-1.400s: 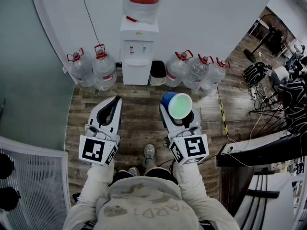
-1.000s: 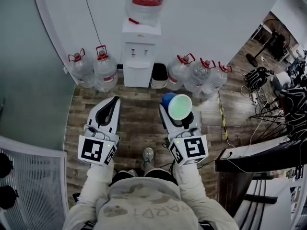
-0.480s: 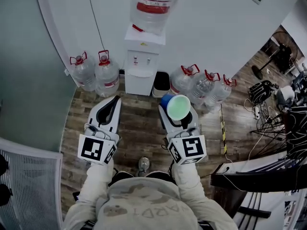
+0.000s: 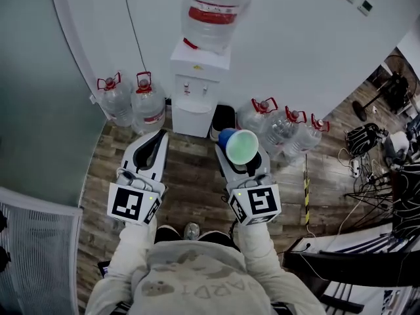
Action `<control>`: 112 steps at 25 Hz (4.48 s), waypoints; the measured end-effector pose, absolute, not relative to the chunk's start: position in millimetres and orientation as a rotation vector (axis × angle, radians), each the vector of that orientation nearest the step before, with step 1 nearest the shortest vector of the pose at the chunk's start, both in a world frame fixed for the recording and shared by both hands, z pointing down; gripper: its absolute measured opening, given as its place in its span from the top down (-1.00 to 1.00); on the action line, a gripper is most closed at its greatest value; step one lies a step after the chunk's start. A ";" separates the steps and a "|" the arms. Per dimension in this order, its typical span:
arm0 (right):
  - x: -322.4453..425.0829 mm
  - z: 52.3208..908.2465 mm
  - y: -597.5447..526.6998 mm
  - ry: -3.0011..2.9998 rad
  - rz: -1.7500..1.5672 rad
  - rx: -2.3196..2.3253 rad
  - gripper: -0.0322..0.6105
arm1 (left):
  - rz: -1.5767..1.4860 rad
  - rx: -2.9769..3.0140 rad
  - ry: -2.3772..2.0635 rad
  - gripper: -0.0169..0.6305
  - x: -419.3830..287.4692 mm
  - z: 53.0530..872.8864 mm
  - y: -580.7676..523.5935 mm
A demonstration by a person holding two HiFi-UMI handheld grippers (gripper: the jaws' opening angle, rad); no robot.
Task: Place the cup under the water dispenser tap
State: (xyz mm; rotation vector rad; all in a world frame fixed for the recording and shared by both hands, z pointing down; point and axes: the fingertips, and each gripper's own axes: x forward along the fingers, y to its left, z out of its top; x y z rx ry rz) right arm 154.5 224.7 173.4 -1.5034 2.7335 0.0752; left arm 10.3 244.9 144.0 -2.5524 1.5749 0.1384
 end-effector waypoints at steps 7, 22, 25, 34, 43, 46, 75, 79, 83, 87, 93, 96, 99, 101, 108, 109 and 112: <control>154.2 179.4 194.4 2.738 0.038 -1.483 0.02 | 0.117 -2.546 1.594 0.93 11.8 146.8 219.1; 127.6 183.8 72.4 2.704 0.035 -1.533 0.02 | 0.090 -2.572 1.532 0.93 -12.5 149.3 92.1; 119.8 182.7 42.8 2.697 0.044 -1.552 0.02 | 0.082 -2.577 1.511 0.93 -19.3 147.3 60.7; 95.3 187.8 -33.0 2.676 0.014 -1.610 0.02 | 0.067 -2.622 1.461 0.93 -42.6 150.5 -21.9; 65.8 199.8 -92.8 2.667 -0.004 -1.658 0.02 | 0.066 -2.674 1.407 0.93 -71.1 161.8 -85.2; 58.2 208.1 -110.8 2.669 -0.021 -1.673 0.02 | 0.061 -2.689 1.387 0.93 -77.2 168.1 -103.5; 42.8 411.3 -223.0 2.740 -0.355 -1.814 0.03 | -0.059 -2.915 1.344 0.93 -72.7 301.6 -192.9; 43.7 453.4 -231.9 2.759 -0.406 -1.830 0.03 | -0.093 -2.928 1.378 0.93 -75.0 329.8 -195.0; 41.8 496.9 -239.3 2.775 -0.457 -1.828 0.03 | -0.116 -2.933 1.412 0.93 -77.7 358.8 -197.6; 38.7 541.0 -244.8 2.797 -0.494 -1.828 0.03 | -0.141 -2.943 1.426 0.93 -78.0 387.7 -196.6; 39.4 597.0 -250.3 2.833 -0.535 -1.836 0.03 | -0.172 -2.967 1.408 0.93 -67.7 426.7 -190.6; 41.4 620.9 -253.7 2.840 -0.557 -1.849 0.03 | -0.180 -2.984 1.408 0.93 -64.5 444.8 -187.6; 43.7 642.4 -257.5 2.837 -0.576 -1.862 0.03 | -0.196 -2.994 1.409 0.93 -63.9 461.0 -185.0; 46.1 654.8 -261.0 2.831 -0.589 -1.873 0.03 | -0.204 -2.999 1.413 0.93 -63.8 470.0 -183.9; 51.9 686.2 -277.1 2.824 -0.615 -1.894 0.03 | -0.215 -3.007 1.435 0.93 -63.8 493.2 -184.7; 52.6 689.9 -279.8 2.822 -0.619 -1.897 0.03 | -0.217 -3.008 1.438 0.93 -63.8 496.1 -185.1; 54.9 702.1 -287.9 2.817 -0.634 -1.910 0.03 | -0.219 -3.008 1.446 0.93 -64.0 503.7 -186.8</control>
